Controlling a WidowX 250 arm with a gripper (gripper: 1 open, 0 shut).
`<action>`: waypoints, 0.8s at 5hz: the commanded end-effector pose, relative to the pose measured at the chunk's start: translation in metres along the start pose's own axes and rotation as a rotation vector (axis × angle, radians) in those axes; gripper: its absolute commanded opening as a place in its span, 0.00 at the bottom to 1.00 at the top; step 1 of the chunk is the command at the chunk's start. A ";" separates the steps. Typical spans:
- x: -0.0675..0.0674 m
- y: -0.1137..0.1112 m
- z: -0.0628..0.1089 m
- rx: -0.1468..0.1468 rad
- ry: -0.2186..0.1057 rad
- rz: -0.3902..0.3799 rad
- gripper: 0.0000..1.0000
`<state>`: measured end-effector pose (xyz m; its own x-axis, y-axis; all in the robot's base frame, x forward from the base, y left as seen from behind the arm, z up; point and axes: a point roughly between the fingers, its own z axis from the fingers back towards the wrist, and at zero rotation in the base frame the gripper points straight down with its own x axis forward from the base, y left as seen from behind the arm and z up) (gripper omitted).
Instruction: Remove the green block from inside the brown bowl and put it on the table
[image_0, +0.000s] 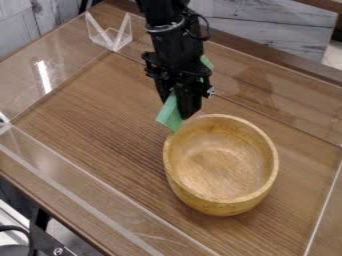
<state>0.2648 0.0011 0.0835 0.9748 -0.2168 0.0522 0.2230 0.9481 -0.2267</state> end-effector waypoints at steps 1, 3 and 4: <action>0.005 -0.001 0.007 0.021 -0.039 -0.022 0.00; 0.005 0.000 0.003 0.026 -0.040 -0.026 0.00; -0.002 0.004 0.005 0.029 -0.045 -0.028 0.00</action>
<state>0.2595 0.0045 0.0766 0.9728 -0.2248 0.0564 0.2317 0.9483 -0.2169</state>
